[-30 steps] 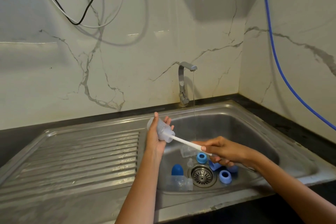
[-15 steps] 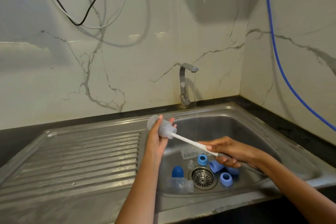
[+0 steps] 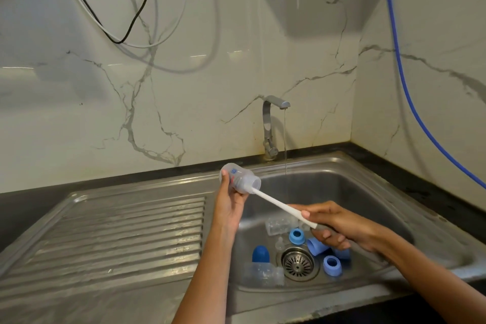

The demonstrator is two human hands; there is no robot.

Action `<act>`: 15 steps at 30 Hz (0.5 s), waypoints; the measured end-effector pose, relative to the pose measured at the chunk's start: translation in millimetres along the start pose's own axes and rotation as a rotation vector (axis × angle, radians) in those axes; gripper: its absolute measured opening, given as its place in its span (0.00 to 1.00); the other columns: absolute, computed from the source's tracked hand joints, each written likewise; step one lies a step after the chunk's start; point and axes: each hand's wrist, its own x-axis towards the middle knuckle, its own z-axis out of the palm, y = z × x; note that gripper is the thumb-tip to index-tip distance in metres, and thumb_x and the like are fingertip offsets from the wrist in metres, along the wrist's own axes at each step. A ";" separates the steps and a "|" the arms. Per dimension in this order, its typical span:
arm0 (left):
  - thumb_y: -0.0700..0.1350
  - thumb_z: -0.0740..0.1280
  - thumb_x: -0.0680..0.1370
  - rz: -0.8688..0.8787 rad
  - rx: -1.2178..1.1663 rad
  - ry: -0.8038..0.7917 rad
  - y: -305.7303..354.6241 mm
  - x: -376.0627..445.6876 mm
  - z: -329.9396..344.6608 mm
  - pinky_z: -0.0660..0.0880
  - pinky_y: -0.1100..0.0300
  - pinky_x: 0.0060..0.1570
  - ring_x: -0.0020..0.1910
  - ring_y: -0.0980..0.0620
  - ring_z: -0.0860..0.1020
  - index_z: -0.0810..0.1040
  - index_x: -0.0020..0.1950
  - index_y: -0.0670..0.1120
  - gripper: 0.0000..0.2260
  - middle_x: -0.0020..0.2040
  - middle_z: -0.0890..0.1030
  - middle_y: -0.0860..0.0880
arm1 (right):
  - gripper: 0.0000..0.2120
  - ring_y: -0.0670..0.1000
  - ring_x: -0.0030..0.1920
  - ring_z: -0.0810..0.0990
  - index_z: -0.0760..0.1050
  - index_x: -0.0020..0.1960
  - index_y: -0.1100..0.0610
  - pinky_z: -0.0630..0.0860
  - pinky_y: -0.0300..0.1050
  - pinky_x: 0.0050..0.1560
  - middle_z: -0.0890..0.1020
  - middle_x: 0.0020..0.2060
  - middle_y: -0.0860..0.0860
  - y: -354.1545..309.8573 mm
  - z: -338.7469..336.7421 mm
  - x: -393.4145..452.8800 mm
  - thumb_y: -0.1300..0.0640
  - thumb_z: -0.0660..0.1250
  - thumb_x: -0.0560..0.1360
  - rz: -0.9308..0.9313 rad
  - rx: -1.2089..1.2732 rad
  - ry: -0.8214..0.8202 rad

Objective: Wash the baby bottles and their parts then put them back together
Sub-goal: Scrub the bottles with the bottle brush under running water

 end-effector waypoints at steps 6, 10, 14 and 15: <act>0.43 0.72 0.71 0.110 0.277 0.131 -1.0 -1.3 -5.4 0.82 0.54 0.41 0.51 0.46 0.80 0.71 0.65 0.36 0.25 0.56 0.78 0.39 | 0.16 0.42 0.26 0.66 0.73 0.66 0.40 0.65 0.36 0.26 0.70 0.29 0.49 3.9 -4.6 12.3 0.50 0.62 0.80 -0.054 -0.445 0.196; 0.39 0.77 0.68 0.201 0.380 0.327 -12.0 -2.6 -5.7 0.82 0.58 0.33 0.50 0.43 0.82 0.72 0.55 0.41 0.20 0.52 0.80 0.41 | 0.17 0.43 0.29 0.69 0.62 0.67 0.31 0.68 0.38 0.33 0.73 0.30 0.45 13.3 -3.1 17.3 0.44 0.58 0.80 -0.148 -1.156 0.474; 0.42 0.76 0.69 0.135 0.478 0.297 -9.2 -3.7 -8.6 0.77 0.62 0.27 0.36 0.51 0.81 0.76 0.51 0.41 0.15 0.44 0.79 0.43 | 0.16 0.42 0.26 0.68 0.70 0.67 0.40 0.67 0.35 0.28 0.75 0.26 0.44 10.1 7.6 11.0 0.50 0.61 0.80 -0.187 -0.656 0.210; 0.42 0.75 0.70 0.081 0.476 0.256 -9.2 -5.6 -8.8 0.76 0.62 0.27 0.33 0.51 0.79 0.76 0.47 0.42 0.11 0.42 0.78 0.42 | 0.15 0.42 0.26 0.67 0.73 0.66 0.41 0.65 0.35 0.26 0.73 0.25 0.45 7.3 5.5 6.1 0.51 0.61 0.80 -0.136 -0.465 0.125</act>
